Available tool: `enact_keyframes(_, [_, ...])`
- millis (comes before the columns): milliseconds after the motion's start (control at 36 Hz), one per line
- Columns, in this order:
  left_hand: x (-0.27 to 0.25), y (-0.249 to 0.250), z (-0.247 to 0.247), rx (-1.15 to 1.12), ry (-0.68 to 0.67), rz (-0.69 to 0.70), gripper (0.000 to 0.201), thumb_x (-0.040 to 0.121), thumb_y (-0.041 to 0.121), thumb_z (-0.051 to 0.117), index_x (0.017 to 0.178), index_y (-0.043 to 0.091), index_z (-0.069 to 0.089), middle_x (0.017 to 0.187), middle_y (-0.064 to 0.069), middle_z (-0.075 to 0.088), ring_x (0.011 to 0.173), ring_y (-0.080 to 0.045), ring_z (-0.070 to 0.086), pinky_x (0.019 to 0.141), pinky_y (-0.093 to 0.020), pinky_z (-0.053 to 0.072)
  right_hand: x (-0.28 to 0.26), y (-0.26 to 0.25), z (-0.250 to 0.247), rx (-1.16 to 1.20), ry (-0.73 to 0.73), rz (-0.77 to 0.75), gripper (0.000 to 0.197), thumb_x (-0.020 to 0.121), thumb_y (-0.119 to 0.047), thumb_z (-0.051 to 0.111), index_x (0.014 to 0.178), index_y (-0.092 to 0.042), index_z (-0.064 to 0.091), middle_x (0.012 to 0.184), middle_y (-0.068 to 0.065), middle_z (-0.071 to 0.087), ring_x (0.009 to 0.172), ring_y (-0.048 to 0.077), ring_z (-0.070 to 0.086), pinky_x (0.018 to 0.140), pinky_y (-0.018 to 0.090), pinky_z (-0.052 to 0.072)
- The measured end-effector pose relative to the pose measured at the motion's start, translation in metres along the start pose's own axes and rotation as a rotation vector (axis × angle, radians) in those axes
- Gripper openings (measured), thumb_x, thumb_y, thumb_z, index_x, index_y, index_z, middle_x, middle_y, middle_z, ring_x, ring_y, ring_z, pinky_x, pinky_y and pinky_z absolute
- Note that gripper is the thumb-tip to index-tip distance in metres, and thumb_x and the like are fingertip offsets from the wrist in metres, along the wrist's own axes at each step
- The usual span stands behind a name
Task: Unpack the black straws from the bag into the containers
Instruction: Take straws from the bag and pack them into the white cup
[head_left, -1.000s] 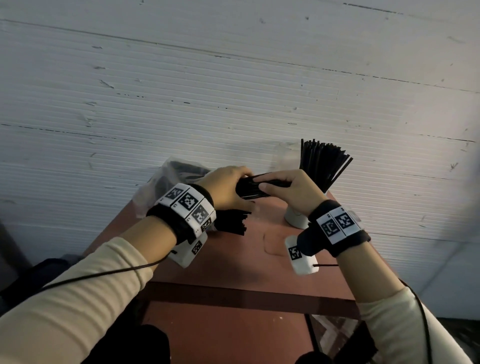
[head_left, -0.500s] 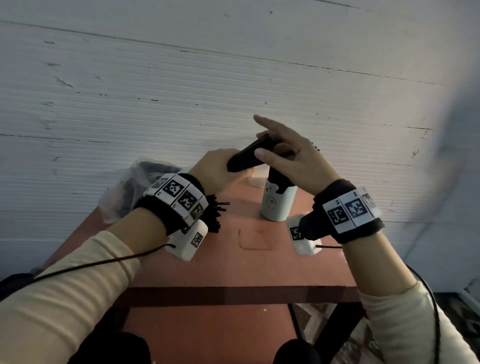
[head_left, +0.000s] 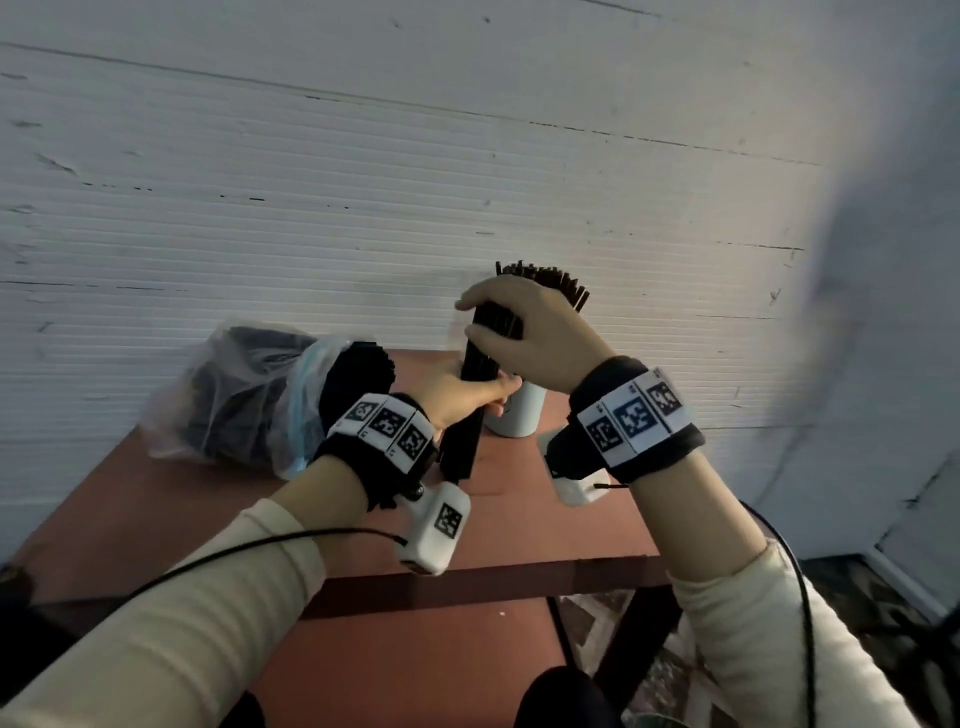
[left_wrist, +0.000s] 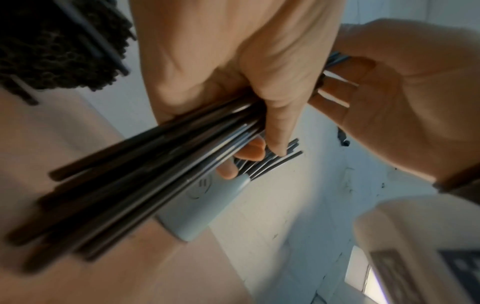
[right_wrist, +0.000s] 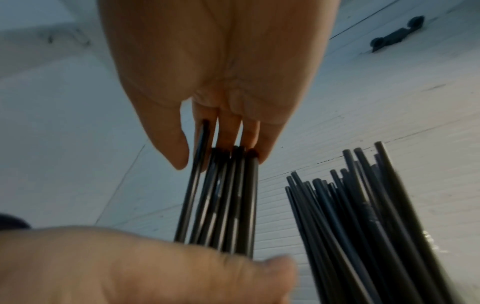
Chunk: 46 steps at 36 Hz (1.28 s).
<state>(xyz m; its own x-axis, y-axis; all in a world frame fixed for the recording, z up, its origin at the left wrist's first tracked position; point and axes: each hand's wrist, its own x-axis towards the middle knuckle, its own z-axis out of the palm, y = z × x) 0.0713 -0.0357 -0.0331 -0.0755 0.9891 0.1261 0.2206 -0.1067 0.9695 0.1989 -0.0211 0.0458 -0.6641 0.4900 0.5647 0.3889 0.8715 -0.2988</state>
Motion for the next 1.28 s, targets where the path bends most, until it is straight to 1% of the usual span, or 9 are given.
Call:
enact_keyframes(222, [0.003, 0.008, 0.001, -0.093, 0.024, 0.087, 0.021, 0.089, 0.014, 0.068, 0.103, -0.001, 0.064, 0.093, -0.011, 0.066, 0.079, -0.019, 0.061, 0.086, -0.035, 0.053, 0.003, 0.006, 0.003, 0.034, 0.184, -0.03, 0.037, 0.092, -0.026, 0.061, 0.128, -0.02, 0.058, 0.131, -0.002, 0.055, 0.122, 0.009, 0.048, 0.102, 0.014, 0.031])
enact_keyframes(389, [0.004, -0.005, 0.0, 0.09, -0.125, -0.12, 0.034, 0.088, 0.037, 0.067, 0.093, 0.004, 0.067, 0.103, -0.014, 0.066, 0.088, -0.007, 0.058, 0.078, -0.012, 0.038, 0.0, 0.01, 0.015, 0.06, 0.093, -0.049, 0.034, 0.09, -0.014, 0.059, 0.123, -0.017, 0.06, 0.122, -0.002, 0.059, 0.115, 0.005, 0.05, 0.097, 0.004, 0.03])
enact_keyframes(472, [0.003, -0.01, -0.001, 0.112, -0.141, -0.187, 0.055, 0.084, 0.046, 0.069, 0.111, -0.002, 0.066, 0.113, -0.011, 0.067, 0.113, -0.021, 0.058, 0.104, -0.031, 0.039, -0.001, 0.01, 0.019, 0.07, 0.116, -0.071, 0.035, 0.088, -0.011, 0.06, 0.122, -0.016, 0.06, 0.121, 0.001, 0.056, 0.113, 0.007, 0.051, 0.099, 0.01, 0.034])
enact_keyframes(583, [0.002, -0.01, -0.001, 0.151, -0.122, -0.246, 0.064, 0.068, 0.072, 0.066, 0.087, 0.01, 0.069, 0.094, 0.0, 0.067, 0.106, -0.02, 0.061, 0.104, -0.034, 0.038, -0.002, 0.009, 0.017, 0.095, 0.091, -0.053, 0.03, 0.089, -0.015, 0.062, 0.12, -0.014, 0.062, 0.119, 0.0, 0.058, 0.11, 0.005, 0.052, 0.096, 0.008, 0.035])
enact_keyframes(667, [0.001, -0.006, 0.0, 0.148, -0.084, -0.185, 0.053, 0.088, 0.059, 0.056, 0.077, 0.008, 0.062, 0.09, -0.003, 0.067, 0.086, -0.001, 0.053, 0.096, -0.031, 0.032, -0.003, 0.006, 0.009, 0.124, 0.116, -0.033, 0.053, 0.087, -0.025, 0.068, 0.136, -0.019, 0.048, 0.134, -0.002, 0.049, 0.122, 0.004, 0.044, 0.104, 0.014, 0.034])
enact_keyframes(861, [-0.018, 0.019, -0.002, 0.127, -0.291, 0.141, 0.028, 0.093, 0.03, 0.062, 0.074, 0.011, 0.057, 0.072, -0.001, 0.059, 0.082, -0.021, 0.065, 0.093, -0.037, 0.053, -0.013, 0.01, -0.02, 0.257, 0.039, 0.25, 0.089, 0.062, -0.055, 0.081, 0.137, -0.037, 0.037, 0.12, -0.004, 0.046, 0.102, 0.008, 0.05, 0.084, 0.018, 0.041])
enact_keyframes(1000, [-0.018, 0.027, 0.005, 0.225, -0.39, 0.234, 0.035, 0.091, 0.027, 0.065, 0.085, -0.007, 0.063, 0.077, -0.015, 0.064, 0.078, -0.025, 0.065, 0.088, -0.045, 0.054, -0.019, 0.01, -0.017, 0.274, -0.212, 0.207, 0.031, 0.076, -0.034, 0.079, 0.104, -0.024, 0.068, 0.088, 0.0, 0.069, 0.085, 0.012, 0.065, 0.079, 0.03, 0.053])
enact_keyframes(1139, [-0.004, 0.023, 0.015, 0.152, -0.32, 0.247, 0.034, 0.079, 0.044, 0.074, 0.09, 0.013, 0.062, 0.079, -0.009, 0.066, 0.079, -0.024, 0.066, 0.086, -0.048, 0.055, -0.016, 0.017, -0.027, 0.27, -0.015, 0.191, 0.021, 0.083, -0.019, 0.071, 0.087, 0.001, 0.065, 0.085, 0.018, 0.067, 0.081, 0.027, 0.066, 0.076, 0.046, 0.054])
enact_keyframes(1278, [0.012, 0.026, 0.028, 0.031, 0.097, 0.201, 0.074, 0.054, 0.051, 0.084, 0.107, 0.033, 0.036, 0.114, -0.005, 0.054, 0.104, -0.017, 0.058, 0.086, -0.034, 0.053, 0.0, 0.033, -0.055, 0.312, 0.222, 0.221, 0.021, 0.084, -0.011, 0.07, 0.086, 0.009, 0.064, 0.077, 0.02, 0.064, 0.066, 0.012, 0.06, 0.059, 0.033, 0.049])
